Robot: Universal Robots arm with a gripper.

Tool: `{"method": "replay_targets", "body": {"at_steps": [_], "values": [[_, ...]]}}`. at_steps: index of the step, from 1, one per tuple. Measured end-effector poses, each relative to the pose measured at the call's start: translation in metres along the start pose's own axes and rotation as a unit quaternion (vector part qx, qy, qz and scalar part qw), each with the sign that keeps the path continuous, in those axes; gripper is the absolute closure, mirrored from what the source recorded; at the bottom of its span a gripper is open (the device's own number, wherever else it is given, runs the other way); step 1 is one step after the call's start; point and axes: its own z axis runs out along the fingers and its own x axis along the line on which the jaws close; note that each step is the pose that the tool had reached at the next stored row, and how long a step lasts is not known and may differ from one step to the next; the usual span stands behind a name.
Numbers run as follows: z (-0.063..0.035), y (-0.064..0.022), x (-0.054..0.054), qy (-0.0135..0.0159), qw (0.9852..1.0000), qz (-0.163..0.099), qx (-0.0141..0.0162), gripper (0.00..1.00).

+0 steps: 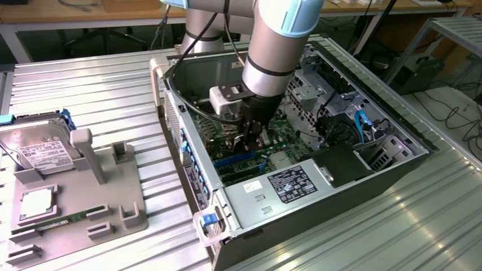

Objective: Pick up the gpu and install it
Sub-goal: 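Insert the gpu into the slot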

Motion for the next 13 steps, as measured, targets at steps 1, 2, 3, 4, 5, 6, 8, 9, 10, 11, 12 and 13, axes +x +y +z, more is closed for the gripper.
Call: {"method": "replay_targets", "body": {"at_steps": [1, 2, 3, 4, 5, 6, 8, 9, 10, 11, 12, 13], "values": [[0.0008, 0.0009, 0.0004, 0.0, 1.0, 0.0, 0.0, 0.72], [0.0012, 0.0016, 0.0006, 0.0001, 1.0, 0.0, 0.0, 0.72], [0.0013, 0.0025, 0.0011, 0.0001, 1.0, 0.0, 0.0, 0.72], [0.0015, 0.003, 0.0018, 0.0002, 1.0, 0.0, 0.0, 0.72], [0.0016, 0.0034, 0.0027, 0.0005, 1.0, 0.0, 0.0, 0.72], [0.0016, 0.0037, 0.0032, 0.0009, 1.0, 0.0, 0.0, 0.72], [0.0022, 0.0044, 0.0035, 0.0015, 1.0, 0.0, 0.0, 0.72], [0.0026, 0.005, 0.0036, 0.0017, 1.0, 0.0, 0.0, 0.72], [0.0029, 0.0057, 0.0036, 0.0018, 1.0, 0.0, -0.0001, 0.72], [0.0032, 0.0067, 0.0036, 0.0018, 1.0, 0.0, -0.0001, 0.72], [0.0036, 0.0079, 0.0036, 0.0019, 1.0, 0.0, 0.0, 0.72], [0.0041, 0.009, 0.0035, 0.0018, 1.0, 0.0, 0.0, 0.72]]}}
